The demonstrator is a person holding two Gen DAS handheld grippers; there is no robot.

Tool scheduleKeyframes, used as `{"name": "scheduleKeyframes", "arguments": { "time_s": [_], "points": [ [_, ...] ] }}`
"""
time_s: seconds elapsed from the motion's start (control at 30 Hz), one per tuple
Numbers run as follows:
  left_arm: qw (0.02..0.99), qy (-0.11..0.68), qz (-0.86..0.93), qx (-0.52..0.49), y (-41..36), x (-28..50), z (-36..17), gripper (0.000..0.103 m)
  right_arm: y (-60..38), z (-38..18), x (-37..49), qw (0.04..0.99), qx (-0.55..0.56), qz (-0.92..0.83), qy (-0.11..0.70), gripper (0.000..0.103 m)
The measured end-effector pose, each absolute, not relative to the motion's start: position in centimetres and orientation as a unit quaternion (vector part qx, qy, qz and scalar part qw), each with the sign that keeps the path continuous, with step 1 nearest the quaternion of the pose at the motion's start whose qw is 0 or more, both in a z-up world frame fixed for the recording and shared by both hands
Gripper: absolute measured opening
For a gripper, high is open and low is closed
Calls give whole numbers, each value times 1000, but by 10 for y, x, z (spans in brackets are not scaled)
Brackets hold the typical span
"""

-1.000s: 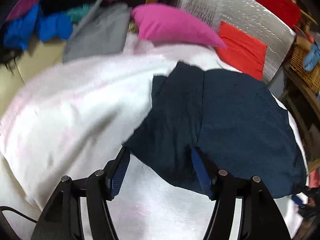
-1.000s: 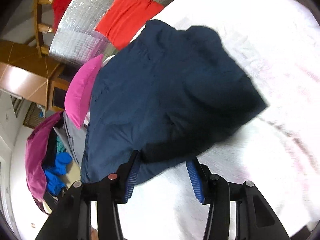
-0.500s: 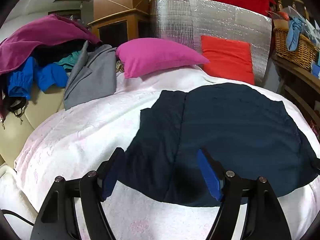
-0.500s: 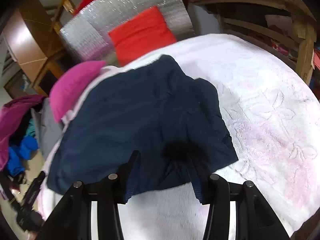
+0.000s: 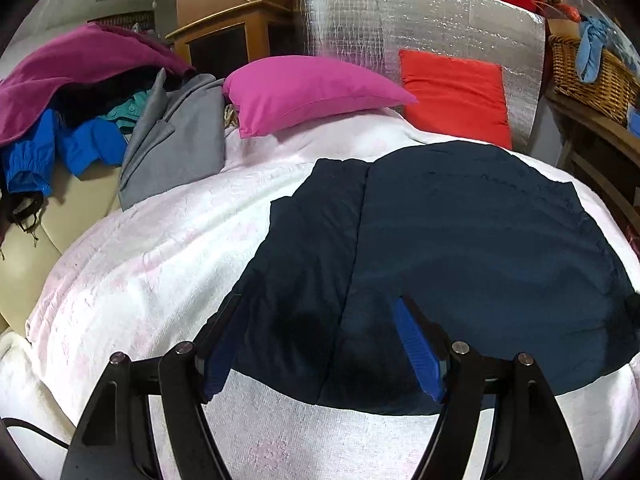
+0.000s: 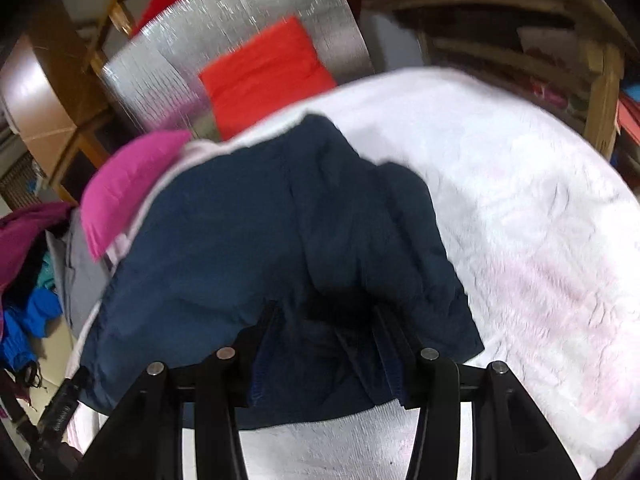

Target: Fold large clothes

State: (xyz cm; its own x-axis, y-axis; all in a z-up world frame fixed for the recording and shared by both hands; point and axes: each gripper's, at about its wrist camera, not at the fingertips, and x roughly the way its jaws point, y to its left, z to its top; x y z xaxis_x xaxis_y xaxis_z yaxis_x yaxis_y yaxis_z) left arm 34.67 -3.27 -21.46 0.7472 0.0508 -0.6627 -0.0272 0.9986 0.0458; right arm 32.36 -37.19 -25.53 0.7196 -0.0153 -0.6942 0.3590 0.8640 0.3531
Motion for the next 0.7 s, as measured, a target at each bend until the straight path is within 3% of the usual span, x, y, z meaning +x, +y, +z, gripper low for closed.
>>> {"name": "scheduleKeyframes", "arguments": {
  "time_s": [0.13,0.27,0.6,0.7],
  "points": [
    [920,391,10,27,-37,357,-230,76,-367,-276,337,875,236,-97,412,52],
    [913,407,15,39,-39,365,-243,84,-362,-279,338,875,213,-99,423,51],
    [932,356,36,48,-27,352,-217,85,-362,-253,308,917,205,-92,329,52],
    [930,362,56,29,-11,359,-218,85,-365,-254,308,914,210,-104,331,57]
  ]
}}
